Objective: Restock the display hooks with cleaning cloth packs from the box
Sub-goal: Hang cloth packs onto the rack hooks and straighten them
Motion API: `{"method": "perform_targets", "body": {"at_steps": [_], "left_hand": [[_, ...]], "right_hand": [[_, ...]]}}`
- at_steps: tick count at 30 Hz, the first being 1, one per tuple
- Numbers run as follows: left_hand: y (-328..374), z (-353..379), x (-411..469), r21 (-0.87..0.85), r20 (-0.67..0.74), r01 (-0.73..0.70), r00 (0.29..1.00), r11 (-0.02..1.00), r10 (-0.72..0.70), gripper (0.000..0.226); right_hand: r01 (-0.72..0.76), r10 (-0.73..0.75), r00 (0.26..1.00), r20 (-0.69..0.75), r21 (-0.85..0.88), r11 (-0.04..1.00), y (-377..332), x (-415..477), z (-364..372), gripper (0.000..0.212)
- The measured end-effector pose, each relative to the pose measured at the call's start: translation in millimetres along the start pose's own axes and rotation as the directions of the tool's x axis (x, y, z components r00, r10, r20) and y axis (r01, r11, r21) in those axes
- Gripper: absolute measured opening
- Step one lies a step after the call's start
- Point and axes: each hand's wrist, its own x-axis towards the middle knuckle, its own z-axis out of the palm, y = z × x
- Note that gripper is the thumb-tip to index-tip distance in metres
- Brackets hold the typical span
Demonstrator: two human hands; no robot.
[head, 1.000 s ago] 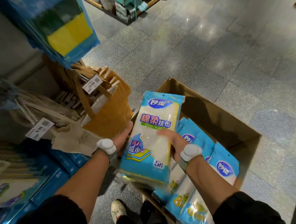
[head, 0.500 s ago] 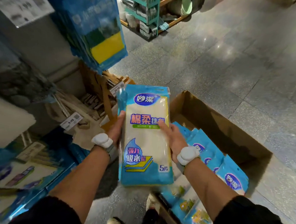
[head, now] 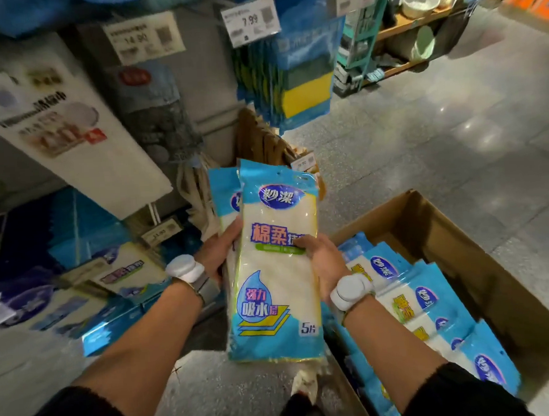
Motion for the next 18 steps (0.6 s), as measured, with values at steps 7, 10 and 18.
{"method": "perform_targets", "body": {"at_steps": [7, 10, 18], "left_hand": [[5, -86, -65, -0.060, -0.089, -0.086, 0.993, 0.995, 0.080, 0.076], [-3, -109, -88, -0.084, -0.123, -0.094, 0.989, 0.992, 0.083, 0.070], [-22, -177, -147, -0.057, -0.240, -0.130, 0.964, 0.990, 0.113, 0.073]], "right_hand": [[-0.017, 0.018, 0.995, 0.103, -0.014, 1.000, 19, -30, 82, 0.027], [0.047, -0.050, 0.996, 0.073, 0.040, 0.998, 18, -28, 108, 0.022], [-0.105, 0.128, 0.985, 0.116, -0.186, 0.977, 44, -2, 186, 0.058]]}}
